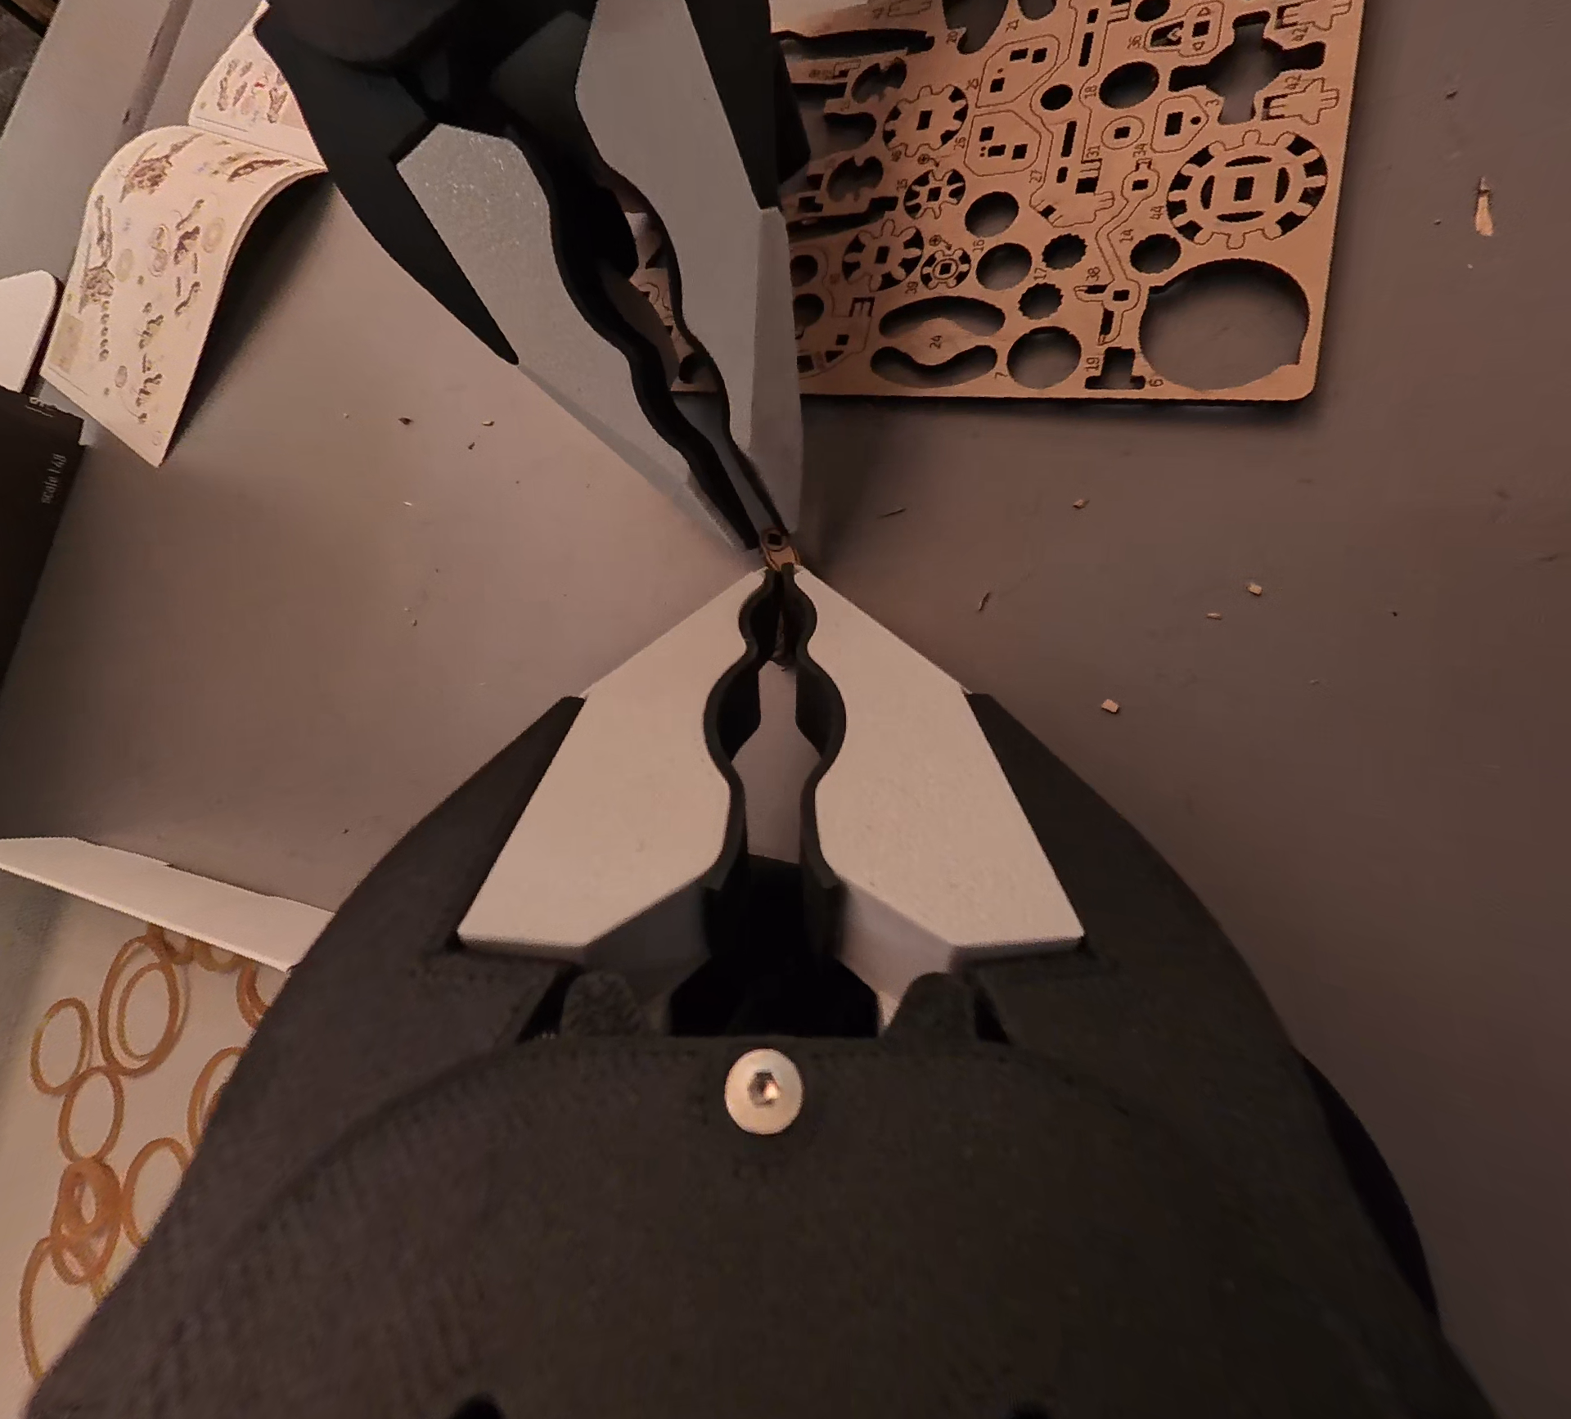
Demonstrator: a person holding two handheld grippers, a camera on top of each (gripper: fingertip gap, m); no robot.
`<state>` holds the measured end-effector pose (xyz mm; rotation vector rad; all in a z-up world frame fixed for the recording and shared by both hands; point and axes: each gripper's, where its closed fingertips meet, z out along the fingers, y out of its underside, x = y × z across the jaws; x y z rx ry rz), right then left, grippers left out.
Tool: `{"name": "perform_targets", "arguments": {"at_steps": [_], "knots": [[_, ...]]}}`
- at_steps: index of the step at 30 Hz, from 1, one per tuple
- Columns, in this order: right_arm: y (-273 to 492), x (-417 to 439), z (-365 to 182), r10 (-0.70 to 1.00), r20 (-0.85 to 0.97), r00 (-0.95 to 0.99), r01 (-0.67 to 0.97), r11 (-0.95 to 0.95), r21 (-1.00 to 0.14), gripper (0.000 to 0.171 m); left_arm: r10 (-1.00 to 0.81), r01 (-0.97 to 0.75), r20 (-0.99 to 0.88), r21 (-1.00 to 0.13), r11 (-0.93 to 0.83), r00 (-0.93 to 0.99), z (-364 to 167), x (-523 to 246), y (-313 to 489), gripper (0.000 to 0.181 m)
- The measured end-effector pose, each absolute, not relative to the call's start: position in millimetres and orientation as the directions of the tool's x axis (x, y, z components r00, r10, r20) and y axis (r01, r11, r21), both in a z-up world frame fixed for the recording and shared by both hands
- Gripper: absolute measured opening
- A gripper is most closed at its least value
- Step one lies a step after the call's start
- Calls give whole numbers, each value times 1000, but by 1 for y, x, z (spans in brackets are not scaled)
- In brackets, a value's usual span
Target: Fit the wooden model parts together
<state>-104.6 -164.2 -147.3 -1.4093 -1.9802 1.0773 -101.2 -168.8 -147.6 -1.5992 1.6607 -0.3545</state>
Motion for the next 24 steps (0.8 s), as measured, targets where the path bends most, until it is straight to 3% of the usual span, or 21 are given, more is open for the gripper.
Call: {"name": "perform_targets", "arguments": {"at_steps": [7, 14, 24], "knots": [[-164, -105, -147, 932, -71, -355, 558, 151, -816, 4, -924, -739, -351, -662, 129, 153, -142, -117, -159, 11], [-164, -105, -147, 932, -76, -355, 560, 146, -816, 4, -963, -686, -105, -721, -97, 247, -141, -128, -158, 10], [-165, -105, -147, 931, -91, -352, 568, 135, -812, 4, -973, -660, -12, -737, -148, 231, -141, -116, -159, 8]]}}
